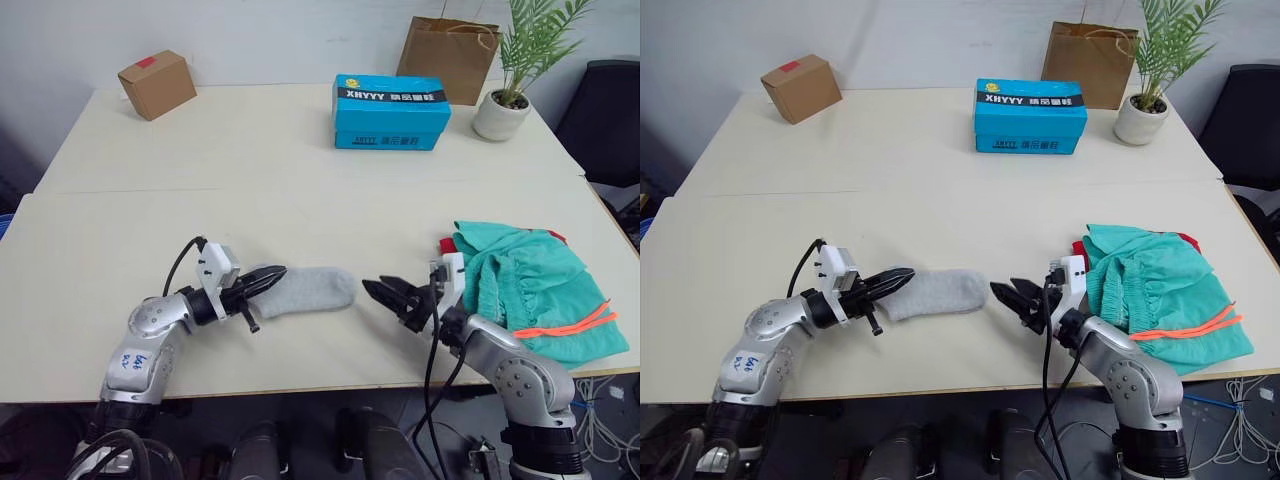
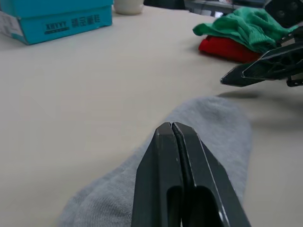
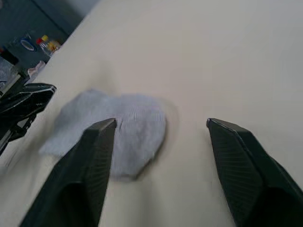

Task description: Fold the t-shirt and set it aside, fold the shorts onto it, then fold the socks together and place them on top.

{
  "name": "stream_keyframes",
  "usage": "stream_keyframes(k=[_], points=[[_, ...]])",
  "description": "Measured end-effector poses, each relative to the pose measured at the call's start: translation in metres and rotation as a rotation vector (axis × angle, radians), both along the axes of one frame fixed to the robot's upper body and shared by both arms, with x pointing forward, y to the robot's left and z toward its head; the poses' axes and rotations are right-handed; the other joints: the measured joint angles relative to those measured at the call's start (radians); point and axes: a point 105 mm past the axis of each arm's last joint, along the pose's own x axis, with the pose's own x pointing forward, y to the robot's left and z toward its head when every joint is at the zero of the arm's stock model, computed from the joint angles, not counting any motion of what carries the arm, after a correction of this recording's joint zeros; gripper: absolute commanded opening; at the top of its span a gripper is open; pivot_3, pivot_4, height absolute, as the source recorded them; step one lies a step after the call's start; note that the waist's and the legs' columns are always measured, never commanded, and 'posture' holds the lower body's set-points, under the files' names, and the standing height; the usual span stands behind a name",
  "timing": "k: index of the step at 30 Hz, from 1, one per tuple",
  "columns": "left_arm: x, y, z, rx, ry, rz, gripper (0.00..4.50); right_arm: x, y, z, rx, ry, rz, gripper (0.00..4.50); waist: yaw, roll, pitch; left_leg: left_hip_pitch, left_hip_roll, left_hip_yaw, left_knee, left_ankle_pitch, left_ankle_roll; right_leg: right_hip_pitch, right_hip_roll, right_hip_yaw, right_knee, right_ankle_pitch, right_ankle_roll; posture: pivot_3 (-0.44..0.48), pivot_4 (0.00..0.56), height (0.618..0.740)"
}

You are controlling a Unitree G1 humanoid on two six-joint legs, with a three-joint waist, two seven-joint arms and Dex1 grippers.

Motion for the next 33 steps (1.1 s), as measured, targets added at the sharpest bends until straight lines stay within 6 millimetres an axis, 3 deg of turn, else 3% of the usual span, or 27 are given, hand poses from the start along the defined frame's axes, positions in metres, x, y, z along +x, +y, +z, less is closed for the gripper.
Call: stream_keyframes(k=[1, 5, 11, 14, 21, 25, 28, 33], points=[[0.003, 0.006, -0.003, 0.031, 0.016, -0.006, 0.00, -0.003, 0.005, 0.002, 0.046, 0.040, 0.006, 4.45, -0.001, 0.000, 0.000, 0.000, 0.001, 0.000, 0.000, 0.000, 0.000, -0.001, 0.001, 0.000, 0.000, 0.000, 0.000, 0.000, 0.150, 0.740], [0.011, 0.010, -0.009, 0.090, 0.029, -0.054, 0.00, -0.010, 0.020, 0.004, 0.107, 0.168, 0.044, 4.49, 0.000, -0.001, -0.001, 0.000, 0.001, 0.000, -0.001, 0.000, -0.001, -0.001, 0.001, 0.000, 0.000, 0.000, -0.001, 0.000, 0.150, 0.740], [0.016, 0.005, -0.022, 0.093, 0.042, -0.118, 0.00, 0.000, 0.042, 0.008, 0.142, 0.229, 0.050, 4.49, -0.015, -0.003, -0.002, 0.000, 0.002, 0.001, -0.001, 0.001, -0.002, -0.001, 0.002, 0.000, 0.001, 0.000, -0.001, 0.000, 0.150, 0.740], [0.019, 0.004, -0.027, 0.078, 0.043, -0.116, 0.00, 0.005, 0.055, 0.008, 0.162, 0.251, 0.081, 3.89, -0.026, -0.003, -0.002, 0.000, 0.002, 0.001, -0.001, 0.001, -0.002, 0.000, 0.002, 0.000, 0.001, 0.000, -0.001, 0.000, 0.150, 0.740], [0.026, 0.000, -0.027, 0.067, 0.009, -0.111, 0.00, 0.010, 0.069, -0.003, 0.169, 0.312, 0.104, 1.43, -0.023, -0.003, -0.002, 0.000, 0.002, 0.001, -0.001, 0.002, -0.003, -0.001, 0.002, 0.000, 0.002, -0.001, -0.001, 0.000, 0.150, 0.740], [0.027, -0.001, -0.029, 0.059, -0.002, -0.106, 0.00, 0.009, 0.068, 0.005, 0.155, 0.269, 0.120, 0.12, -0.022, -0.003, -0.002, 0.002, 0.002, 0.000, -0.001, 0.002, -0.002, 0.002, 0.001, 0.000, 0.001, -0.001, -0.001, 0.000, 0.150, 0.740], [0.027, -0.006, -0.029, 0.042, -0.006, -0.116, 0.00, 0.010, 0.057, 0.007, 0.120, 0.251, 0.102, 0.02, -0.016, -0.003, -0.002, 0.002, 0.001, 0.000, -0.001, 0.001, -0.001, 0.002, 0.001, 0.000, 0.000, 0.000, 0.000, 0.000, 0.150, 0.740], [0.026, -0.040, -0.029, -0.060, 0.021, -0.177, 0.00, 0.014, 0.001, 0.009, -0.030, 0.212, -0.011, 0.02, 0.012, -0.002, -0.002, -0.001, -0.003, 0.000, 0.001, 0.000, 0.002, 0.003, -0.003, 0.000, -0.003, 0.000, 0.004, 0.000, 0.150, 0.740]])
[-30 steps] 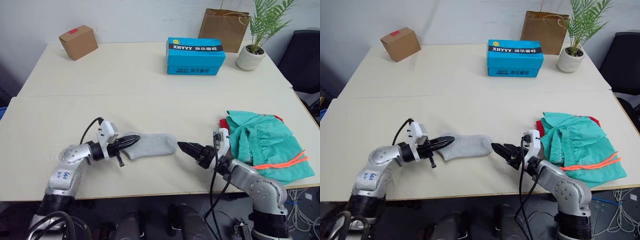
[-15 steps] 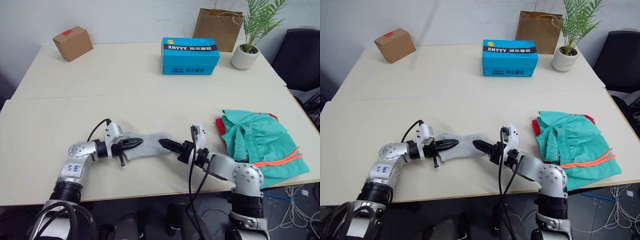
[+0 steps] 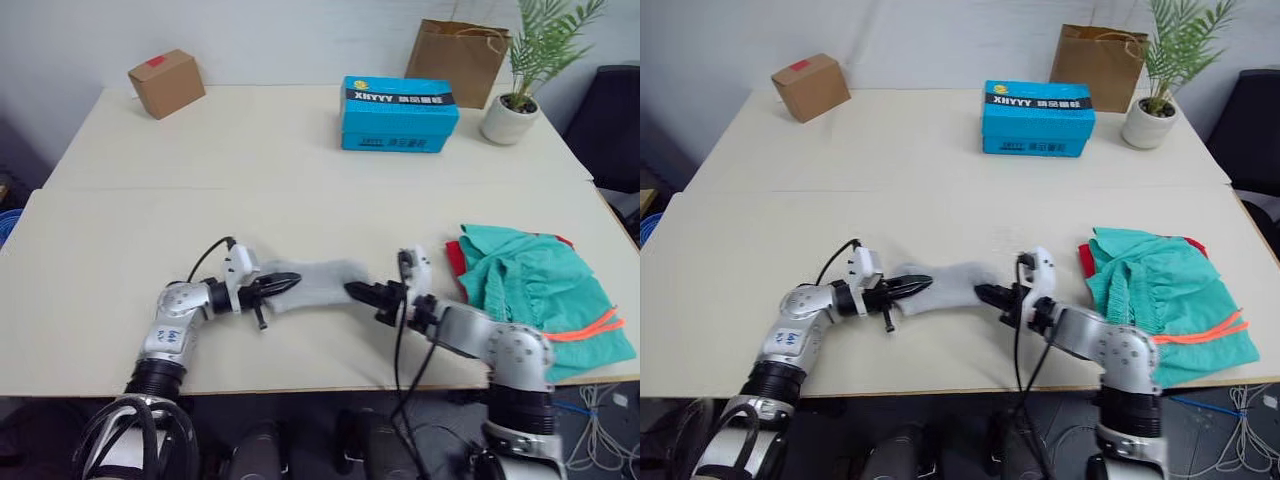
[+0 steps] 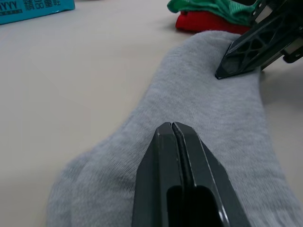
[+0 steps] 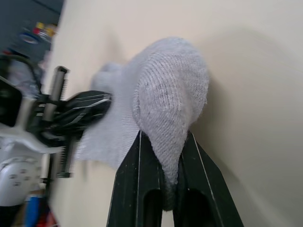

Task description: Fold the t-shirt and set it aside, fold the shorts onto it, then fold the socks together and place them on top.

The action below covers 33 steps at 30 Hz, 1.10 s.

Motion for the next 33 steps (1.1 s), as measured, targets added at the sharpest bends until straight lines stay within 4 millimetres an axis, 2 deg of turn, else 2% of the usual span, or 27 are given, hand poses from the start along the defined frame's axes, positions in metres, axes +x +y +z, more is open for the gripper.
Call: stream_keyframes(k=[3, 7, 10, 14, 21, 24, 28, 33], points=[[0.000, -0.018, 0.000, -0.014, -0.002, -0.031, 0.00, 0.003, -0.016, 0.005, -0.037, -0.020, -0.035, 0.02, -0.005, 0.000, 0.000, 0.000, 0.000, 0.000, 0.000, -0.003, 0.004, 0.001, 0.000, 0.000, -0.002, 0.001, 0.002, 0.000, 0.150, 0.740], [0.003, -0.029, 0.000, 0.005, -0.015, -0.044, 0.00, 0.005, -0.022, 0.009, -0.075, -0.030, -0.037, 0.02, -0.010, 0.000, 0.000, 0.000, 0.001, 0.000, -0.001, -0.002, 0.003, 0.000, 0.002, 0.000, -0.002, 0.001, 0.002, 0.000, 0.150, 0.740], [0.007, -0.032, 0.000, 0.036, -0.028, -0.040, 0.00, 0.009, -0.018, 0.020, -0.094, -0.063, -0.018, 0.02, -0.010, 0.000, 0.000, 0.001, 0.001, 0.000, -0.001, -0.002, 0.003, 0.001, 0.002, 0.000, -0.001, 0.001, 0.002, 0.000, 0.150, 0.740], [0.009, -0.031, 0.000, 0.073, -0.037, -0.034, 0.00, 0.008, 0.004, 0.027, -0.126, -0.090, 0.033, 0.02, -0.011, 0.000, 0.000, 0.000, 0.001, 0.000, -0.001, -0.001, 0.002, 0.000, 0.002, 0.000, -0.001, 0.001, 0.002, 0.000, 0.150, 0.740], [0.017, -0.009, -0.001, 0.107, -0.028, 0.043, 0.00, 0.003, 0.040, 0.028, -0.129, -0.090, 0.103, 0.02, -0.014, 0.000, 0.000, 0.001, 0.002, 0.000, -0.001, -0.001, 0.002, 0.000, 0.002, 0.000, 0.000, 0.001, 0.001, 0.000, 0.150, 0.740], [0.018, -0.007, -0.002, 0.106, -0.024, 0.059, 0.00, 0.002, 0.056, 0.033, -0.113, -0.106, 0.136, 0.02, -0.014, 0.000, 0.000, 0.001, 0.002, 0.000, -0.001, -0.001, 0.002, 0.000, 0.002, 0.000, 0.000, 0.001, 0.001, 0.000, 0.150, 0.740], [0.019, -0.006, -0.002, 0.107, -0.023, 0.066, 0.00, 0.003, 0.065, 0.029, -0.104, -0.093, 0.145, 0.02, -0.014, 0.000, 0.000, 0.001, 0.002, 0.000, -0.001, -0.001, 0.002, 0.000, 0.002, 0.000, 0.000, 0.001, 0.001, 0.000, 0.150, 0.740], [0.015, 0.005, 0.000, 0.141, -0.038, 0.088, 0.00, 0.002, 0.076, 0.030, -0.067, -0.085, 0.157, 0.02, -0.028, 0.000, 0.000, 0.001, 0.003, 0.000, -0.002, -0.001, 0.000, 0.000, 0.003, 0.000, 0.001, 0.000, 0.000, 0.000, 0.150, 0.740]])
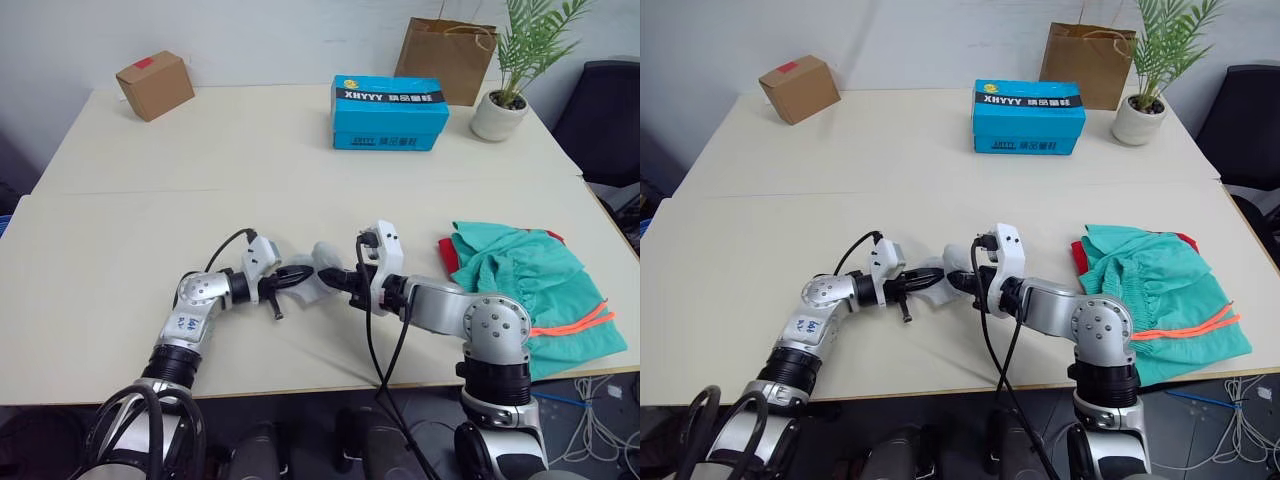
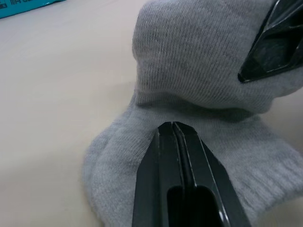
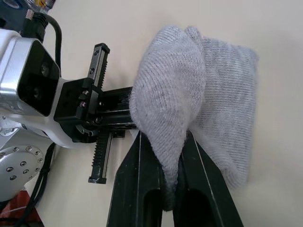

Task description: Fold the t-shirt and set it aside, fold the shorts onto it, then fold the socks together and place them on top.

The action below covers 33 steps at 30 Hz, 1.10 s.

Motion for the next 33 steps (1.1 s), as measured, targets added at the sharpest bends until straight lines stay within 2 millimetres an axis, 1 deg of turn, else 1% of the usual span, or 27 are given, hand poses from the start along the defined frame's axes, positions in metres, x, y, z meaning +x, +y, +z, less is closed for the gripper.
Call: stream_keyframes(k=[4, 8, 11, 17, 19, 24, 28, 30, 33], points=[[-0.005, 0.009, 0.000, -0.017, 0.017, 0.033, 0.00, -0.001, 0.007, 0.000, 0.000, -0.006, 0.025, 0.02, -0.009, 0.000, 0.000, 0.000, 0.000, 0.000, 0.000, 0.000, 0.000, 0.000, 0.000, 0.000, 0.000, 0.000, 0.000, 0.000, 0.150, 0.740], [-0.007, 0.013, 0.000, -0.044, 0.035, 0.066, 0.00, -0.003, 0.015, 0.001, 0.032, -0.001, 0.050, 0.02, -0.010, 0.000, 0.000, 0.000, 0.000, 0.000, 0.000, 0.000, 0.000, -0.001, 0.000, 0.000, 0.000, 0.000, 0.000, 0.000, 0.150, 0.740], [-0.009, 0.016, -0.001, -0.058, 0.043, 0.089, 0.00, -0.007, 0.020, -0.001, 0.016, -0.001, 0.085, 0.02, -0.010, 0.000, 0.000, 0.000, 0.000, 0.000, 0.000, 0.000, -0.001, -0.001, 0.000, 0.000, 0.000, 0.000, 0.000, 0.000, 0.150, 0.740], [-0.012, 0.037, -0.002, -0.080, 0.047, 0.165, 0.00, -0.012, 0.020, -0.008, -0.024, -0.011, 0.129, 0.02, -0.010, 0.000, 0.000, 0.000, 0.000, 0.000, -0.001, 0.000, -0.001, -0.001, 0.000, 0.000, 0.000, 0.000, 0.000, 0.000, 0.150, 0.740], [-0.012, 0.040, -0.002, -0.082, 0.048, 0.175, 0.00, -0.012, 0.021, -0.009, -0.029, -0.017, 0.136, 0.02, -0.009, 0.000, 0.000, 0.000, 0.000, 0.000, -0.001, 0.000, -0.001, -0.001, 0.000, 0.000, 0.000, 0.000, 0.000, 0.000, 0.150, 0.740], [-0.011, 0.043, 0.000, -0.099, 0.046, 0.195, 0.00, -0.015, 0.030, -0.013, -0.043, -0.024, 0.166, 0.02, -0.010, 0.000, 0.000, -0.001, 0.001, 0.000, -0.001, 0.000, -0.001, -0.002, 0.000, 0.000, 0.000, 0.000, 0.000, 0.000, 0.150, 0.740], [-0.011, 0.044, 0.000, -0.099, 0.043, 0.197, 0.00, -0.011, 0.035, -0.017, -0.047, -0.021, 0.160, 0.02, -0.010, 0.000, 0.000, -0.001, 0.000, 0.000, -0.001, 0.000, -0.001, -0.003, 0.000, 0.000, 0.000, 0.000, 0.000, 0.000, 0.150, 0.740], [-0.011, 0.044, -0.001, -0.098, 0.041, 0.197, 0.00, -0.007, 0.038, -0.016, -0.037, -0.024, 0.146, 0.02, -0.010, 0.000, 0.000, -0.001, 0.000, 0.001, -0.001, 0.000, -0.001, -0.003, 0.000, 0.000, 0.000, 0.000, 0.000, 0.000, 0.150, 0.740], [-0.012, 0.044, -0.001, -0.097, 0.038, 0.196, 0.00, -0.003, 0.043, -0.008, 0.015, -0.033, 0.128, 0.02, -0.010, 0.000, 0.000, -0.002, 0.001, 0.001, -0.001, 0.000, -0.002, -0.004, 0.000, 0.000, 0.000, 0.000, -0.001, 0.000, 0.150, 0.740]])
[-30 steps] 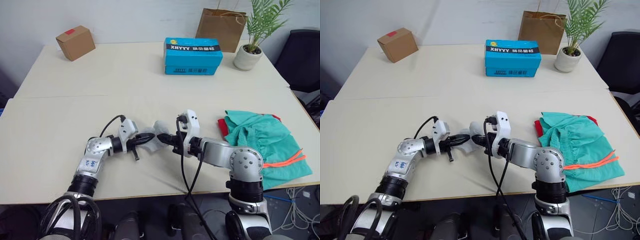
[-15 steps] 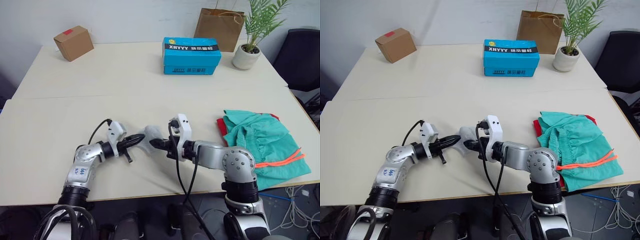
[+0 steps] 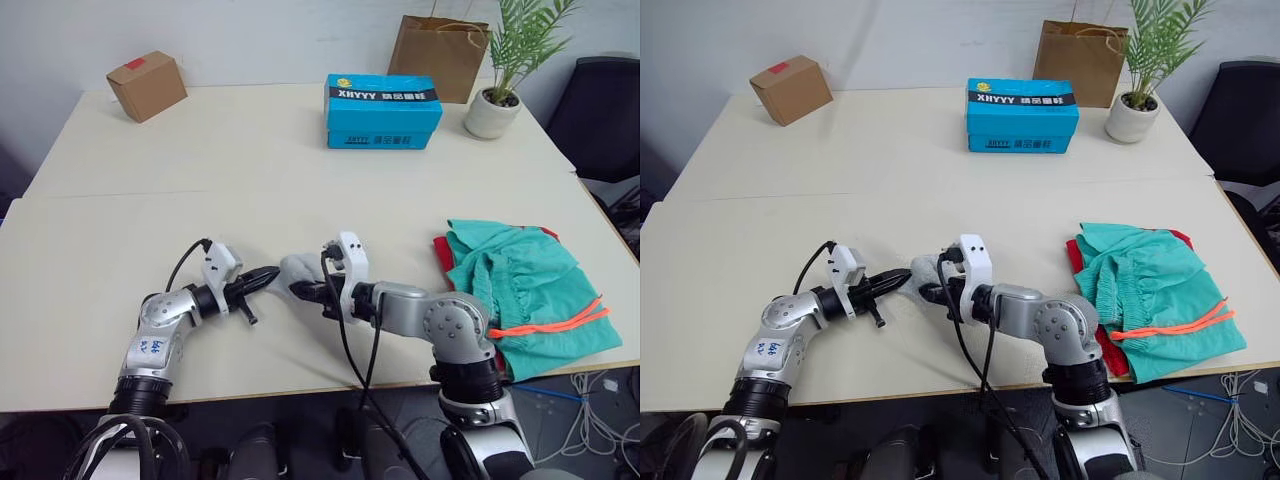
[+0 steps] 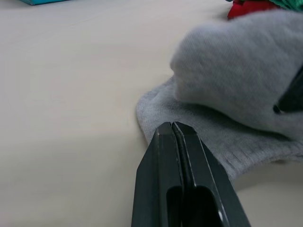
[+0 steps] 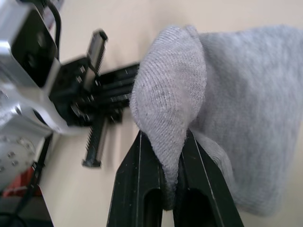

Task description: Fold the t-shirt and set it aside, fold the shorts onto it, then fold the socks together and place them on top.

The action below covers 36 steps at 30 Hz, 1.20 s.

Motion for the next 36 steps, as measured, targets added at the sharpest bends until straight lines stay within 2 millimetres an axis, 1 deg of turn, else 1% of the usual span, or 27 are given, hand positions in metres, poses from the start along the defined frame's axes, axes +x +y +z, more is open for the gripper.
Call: stream_keyframes(k=[2, 5, 7, 8, 10, 11, 13, 15, 18, 21, 22, 23, 24, 25, 26, 28, 30, 32, 34, 36], points=[[0.000, 0.000, 0.000, 0.000, -0.002, 0.000, 0.00, 0.002, 0.000, 0.001, -0.004, -0.005, -0.006, 0.02, 0.000, 0.000, 0.000, 0.000, 0.000, 0.000, 0.000, 0.000, 0.000, 0.000, 0.000, 0.000, 0.000, 0.000, 0.000, 0.000, 0.150, 0.740], [-0.001, 0.001, -0.001, 0.001, -0.003, 0.002, 0.00, 0.006, -0.001, -0.005, -0.018, 0.005, -0.022, 0.02, -0.001, 0.000, 0.000, 0.000, 0.000, 0.000, 0.000, 0.000, 0.000, 0.000, 0.000, 0.000, 0.000, 0.000, 0.000, 0.000, 0.150, 0.740], [-0.001, 0.001, -0.002, 0.001, -0.007, 0.008, 0.00, 0.006, -0.001, -0.005, -0.022, 0.000, -0.013, 0.61, -0.001, 0.000, 0.000, 0.000, 0.000, 0.000, 0.000, 0.000, 0.000, 0.000, 0.000, 0.000, 0.000, 0.000, 0.000, 0.000, 0.150, 0.740], [-0.002, 0.002, -0.002, 0.000, -0.008, 0.011, 0.00, 0.006, 0.001, -0.004, -0.021, -0.003, -0.002, 0.80, -0.002, 0.000, 0.000, 0.000, 0.000, 0.000, 0.000, 0.000, 0.000, -0.001, 0.000, 0.000, 0.000, 0.000, 0.000, 0.000, 0.150, 0.740], [-0.002, 0.003, -0.002, -0.008, -0.009, 0.022, 0.00, 0.003, 0.005, -0.003, -0.017, -0.010, 0.033, 1.42, -0.003, 0.000, 0.000, 0.000, 0.000, 0.000, -0.001, 0.000, 0.000, 0.000, 0.000, 0.000, 0.000, 0.000, 0.000, 0.000, 0.150, 0.740], [-0.002, 0.004, -0.001, -0.026, -0.006, 0.030, 0.00, 0.001, 0.007, -0.003, -0.016, -0.010, 0.051, 1.83, -0.004, 0.000, 0.000, 0.000, 0.000, 0.000, -0.001, 0.000, 0.000, 0.000, 0.000, 0.000, 0.000, 0.000, 0.000, 0.000, 0.150, 0.740], [-0.007, 0.007, 0.000, -0.068, 0.013, 0.038, 0.00, -0.004, 0.010, -0.001, 0.012, -0.003, 0.090, 2.53, -0.005, 0.000, 0.000, 0.000, 0.001, 0.000, -0.001, 0.000, 0.000, -0.001, 0.000, 0.000, 0.000, 0.000, 0.000, 0.000, 0.150, 0.740], [-0.015, 0.013, 0.000, -0.094, 0.044, 0.042, 0.00, -0.009, 0.010, 0.006, 0.077, 0.017, 0.140, 3.11, -0.006, 0.000, 0.000, -0.001, 0.001, 0.001, -0.001, 0.000, -0.001, -0.002, 0.000, 0.000, 0.000, 0.000, 0.000, 0.000, 0.150, 0.740], [-0.027, 0.032, -0.001, -0.136, 0.090, 0.102, 0.00, -0.016, 0.000, 0.017, 0.150, 0.002, 0.220, 3.11, -0.002, 0.000, 0.000, -0.002, 0.001, 0.000, -0.001, 0.000, 0.000, -0.003, 0.000, 0.000, 0.000, 0.000, -0.001, 0.000, 0.150, 0.740], [-0.032, 0.054, 0.002, -0.157, 0.111, 0.182, 0.00, -0.021, -0.019, 0.024, 0.148, -0.047, 0.265, 3.11, 0.001, 0.000, 0.000, -0.004, 0.000, 0.000, 0.000, -0.001, 0.001, -0.004, 0.000, 0.000, -0.001, 0.000, -0.001, 0.000, 0.150, 0.740], [-0.032, 0.055, 0.002, -0.160, 0.111, 0.188, 0.00, -0.021, -0.021, 0.024, 0.147, -0.051, 0.266, 3.11, 0.001, 0.000, 0.000, -0.004, 0.000, 0.000, 0.000, -0.001, 0.001, -0.004, 0.000, 0.000, -0.001, 0.000, -0.001, 0.000, 0.150, 0.740], [-0.034, 0.065, 0.004, -0.168, 0.113, 0.224, 0.00, -0.020, -0.031, 0.025, 0.155, -0.060, 0.256, 2.94, 0.004, 0.000, 0.000, -0.005, -0.001, 0.000, 0.000, -0.001, 0.001, -0.004, -0.001, 0.000, -0.001, 0.000, -0.001, 0.000, 0.150, 0.740], [-0.035, 0.063, 0.009, -0.191, 0.117, 0.223, 0.00, -0.022, -0.038, 0.027, 0.172, -0.085, 0.269, 2.73, 0.007, 0.000, 0.001, -0.008, -0.001, 0.000, 0.001, -0.001, 0.001, -0.007, -0.001, 0.000, -0.001, 0.000, -0.001, 0.000, 0.150, 0.740], [-0.036, 0.061, 0.019, -0.216, 0.104, 0.209, 0.00, -0.019, -0.051, 0.025, 0.162, -0.103, 0.250, 2.51, 0.011, 0.000, 0.001, -0.010, -0.001, -0.001, 0.001, -0.001, 0.002, -0.007, -0.001, -0.001, -0.002, 0.000, 0.000, 0.000, 0.150, 0.740], [-0.037, 0.060, 0.027, -0.233, 0.095, 0.202, 0.00, -0.014, -0.057, 0.023, 0.154, -0.129, 0.218, 2.19, 0.013, 0.000, 0.001, -0.010, -0.001, -0.001, 0.001, -0.001, 0.001, -0.008, -0.001, -0.001, -0.002, 0.000, 0.000, 0.000, 0.150, 0.740], [-0.035, 0.055, 0.044, -0.251, 0.073, 0.168, 0.00, -0.004, -0.062, 0.021, 0.143, -0.204, 0.163, 1.50, 0.017, 0.000, 0.001, -0.010, -0.001, -0.001, 0.001, -0.001, 0.001, -0.008, -0.001, -0.001, -0.002, 0.000, 0.000, 0.000, 0.150, 0.740], [-0.032, 0.041, 0.060, -0.256, 0.042, 0.111, 0.00, 0.003, -0.054, 0.023, 0.141, -0.289, 0.140, 0.81, 0.016, 0.000, 0.001, -0.010, -0.001, -0.001, 0.001, 0.000, 0.001, -0.008, 0.000, -0.001, -0.001, 0.000, 0.000, 0.000, 0.150, 0.740], [-0.028, 0.027, 0.070, -0.242, 0.028, 0.052, 0.00, 0.007, -0.040, 0.027, 0.172, -0.367, 0.130, 0.05, 0.014, 0.000, 0.001, -0.009, -0.001, 0.000, 0.001, 0.003, -0.005, -0.008, 0.001, -0.001, 0.000, 0.000, 0.000, 0.000, 0.150, 0.740], [-0.026, 0.017, 0.072, -0.234, 0.033, 0.015, 0.00, 0.009, -0.029, 0.025, 0.161, -0.412, 0.137, 0.01, 0.012, 0.000, 0.001, -0.009, -0.001, 0.000, 0.001, 0.003, -0.005, -0.008, 0.001, -0.001, 0.000, 0.000, 0.000, 0.000, 0.150, 0.740], [-0.023, 0.008, 0.072, -0.220, 0.038, -0.014, 0.00, 0.017, -0.024, 0.017, 0.100, -0.461, 0.122, 0.01, 0.014, 0.000, 0.001, -0.009, -0.001, 0.000, 0.002, 0.003, -0.005, -0.008, 0.000, -0.001, 0.000, 0.000, 0.000, 0.000, 0.150, 0.740]])
